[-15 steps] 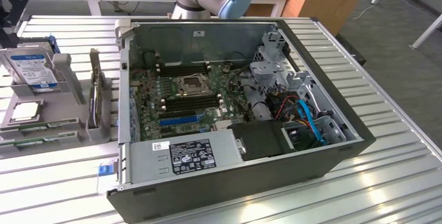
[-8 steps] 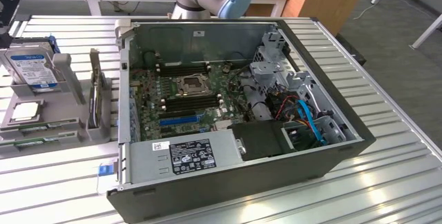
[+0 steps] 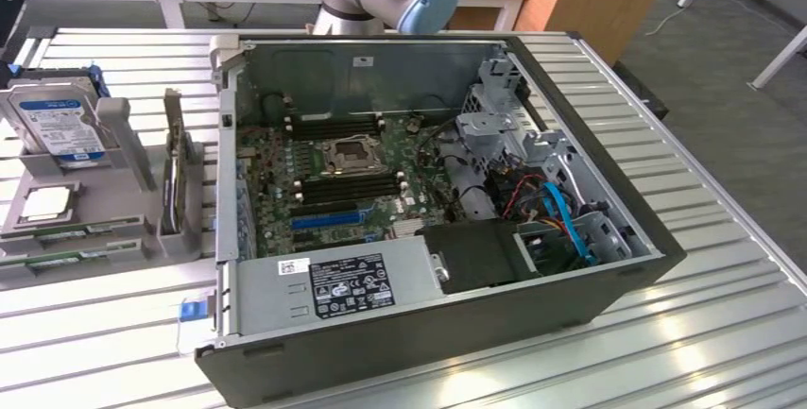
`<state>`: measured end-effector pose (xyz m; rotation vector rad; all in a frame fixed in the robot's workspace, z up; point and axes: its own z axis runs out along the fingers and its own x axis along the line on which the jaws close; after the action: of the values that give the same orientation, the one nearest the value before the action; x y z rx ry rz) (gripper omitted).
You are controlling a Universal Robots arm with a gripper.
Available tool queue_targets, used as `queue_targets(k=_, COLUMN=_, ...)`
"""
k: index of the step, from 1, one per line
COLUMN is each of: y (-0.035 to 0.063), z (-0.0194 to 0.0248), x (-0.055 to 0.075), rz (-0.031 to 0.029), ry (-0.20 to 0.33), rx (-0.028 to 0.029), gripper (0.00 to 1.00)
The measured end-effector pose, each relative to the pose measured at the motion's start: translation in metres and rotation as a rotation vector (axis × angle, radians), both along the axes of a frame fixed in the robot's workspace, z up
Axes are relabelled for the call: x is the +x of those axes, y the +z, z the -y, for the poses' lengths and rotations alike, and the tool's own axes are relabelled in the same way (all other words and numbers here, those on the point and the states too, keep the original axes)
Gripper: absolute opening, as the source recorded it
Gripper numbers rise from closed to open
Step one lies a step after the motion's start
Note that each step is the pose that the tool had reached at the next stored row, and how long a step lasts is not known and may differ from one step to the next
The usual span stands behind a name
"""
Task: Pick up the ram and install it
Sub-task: 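Reach for the ram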
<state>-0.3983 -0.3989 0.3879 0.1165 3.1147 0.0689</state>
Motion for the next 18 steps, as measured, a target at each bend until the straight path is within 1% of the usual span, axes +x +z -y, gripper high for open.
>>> queue_targets(k=7, y=0.0000, z=0.0003, x=-0.0002, rz=0.0000, ry=0.000, rx=0.0000, gripper=0.10)
queue_targets(k=11, y=0.0000, z=0.0025, x=-0.0001, rz=-0.0001, ry=0.000, rx=0.0000, gripper=0.10)
queue_targets(k=18, y=0.0000, z=0.0076, x=-0.0001, rz=-0.0001, ry=0.000, rx=-0.0002, gripper=0.10)
